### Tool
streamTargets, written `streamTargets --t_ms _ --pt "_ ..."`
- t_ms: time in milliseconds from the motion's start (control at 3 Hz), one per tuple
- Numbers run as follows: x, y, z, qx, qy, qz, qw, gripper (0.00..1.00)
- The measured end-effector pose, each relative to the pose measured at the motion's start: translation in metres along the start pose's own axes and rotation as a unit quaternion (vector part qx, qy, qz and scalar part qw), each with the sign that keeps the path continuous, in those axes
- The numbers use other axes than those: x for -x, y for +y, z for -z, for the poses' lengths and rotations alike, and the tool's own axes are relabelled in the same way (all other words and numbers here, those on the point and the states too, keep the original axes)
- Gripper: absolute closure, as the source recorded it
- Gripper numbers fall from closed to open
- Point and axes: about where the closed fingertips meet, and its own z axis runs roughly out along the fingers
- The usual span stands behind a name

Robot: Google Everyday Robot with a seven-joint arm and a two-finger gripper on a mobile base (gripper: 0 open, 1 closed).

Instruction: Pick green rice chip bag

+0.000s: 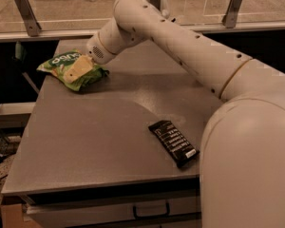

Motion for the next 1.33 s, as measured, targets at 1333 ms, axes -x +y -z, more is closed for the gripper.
streamTargets --t_ms 1333 --pt "0.044 -0.011 0.068 -0.039 -0.091 0.043 0.9941 1.00"
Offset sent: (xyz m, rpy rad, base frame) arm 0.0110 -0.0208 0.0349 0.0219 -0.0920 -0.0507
